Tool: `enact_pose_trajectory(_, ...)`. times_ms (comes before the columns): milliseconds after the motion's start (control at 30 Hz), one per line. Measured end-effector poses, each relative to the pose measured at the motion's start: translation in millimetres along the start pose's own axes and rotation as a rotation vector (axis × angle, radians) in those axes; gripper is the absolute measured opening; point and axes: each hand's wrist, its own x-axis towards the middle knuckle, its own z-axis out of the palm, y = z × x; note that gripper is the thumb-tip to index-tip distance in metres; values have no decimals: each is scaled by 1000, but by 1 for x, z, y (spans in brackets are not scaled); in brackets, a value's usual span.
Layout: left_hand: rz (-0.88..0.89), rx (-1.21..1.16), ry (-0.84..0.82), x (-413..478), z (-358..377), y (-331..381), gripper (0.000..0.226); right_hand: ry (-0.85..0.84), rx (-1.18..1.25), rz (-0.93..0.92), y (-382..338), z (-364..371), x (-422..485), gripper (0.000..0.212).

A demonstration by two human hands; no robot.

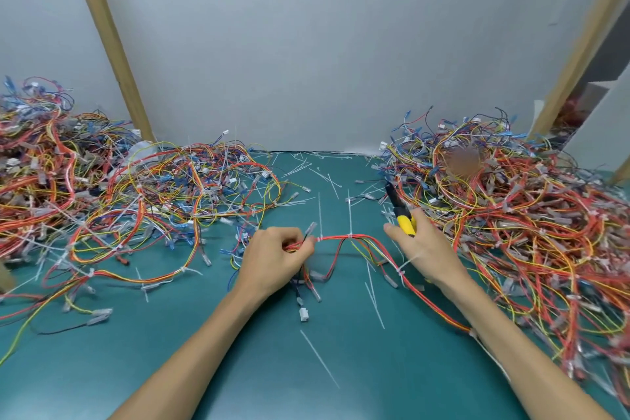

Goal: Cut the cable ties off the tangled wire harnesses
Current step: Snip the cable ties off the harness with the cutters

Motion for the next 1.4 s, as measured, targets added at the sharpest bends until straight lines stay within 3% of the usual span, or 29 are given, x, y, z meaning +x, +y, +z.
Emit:
enact_pose_trajectory(100, -6, 14, 15, -1, -1, 3, 39, -22, 95, 8, -9, -3, -5, 55)
enact_pose_trajectory(233, -7, -31, 11, 0, -4, 3, 37, -41, -13, -25, -20, -6, -7, 35)
enact_pose_trajectory(367, 9, -26, 2, 1, -4, 2, 38, -293, 41, 119, -50, -25, 5, 25)
enact_pose_trajectory(433, 7, -20, 7, 0, -4, 1, 38, -336, -35, 78, -69, -39, 7, 29)
enact_pose_trajectory(533, 3, 0, 12, 1, -4, 0, 38, -204, -234, -147, -85, -47, 2, 39)
enact_pose_trajectory(667, -3, 44, -16, 2, -2, -1, 41, 217, -279, -516, -76, -24, -13, 27)
enact_pose_trajectory(733, -1, 61, -19, 2, -2, -1, 43, 280, -172, -520, -65, -5, -19, 16)
enact_pose_trajectory(867, -1, 83, -20, 3, -1, -1, 44, 243, -222, -522, -34, 36, -38, 21)
enact_pose_trajectory(1000, 14, 101, -11, 2, -1, -1, 41, 174, -118, -421, -19, 50, -39, 18)
enact_pose_trajectory(1233, 42, 123, 24, 1, -1, -3, 35, 231, -245, -360, -16, 36, -40, 28)
enact_pose_trajectory(1400, 57, 114, 36, -1, -1, -2, 33, 228, -535, -351, -16, 31, -38, 37)
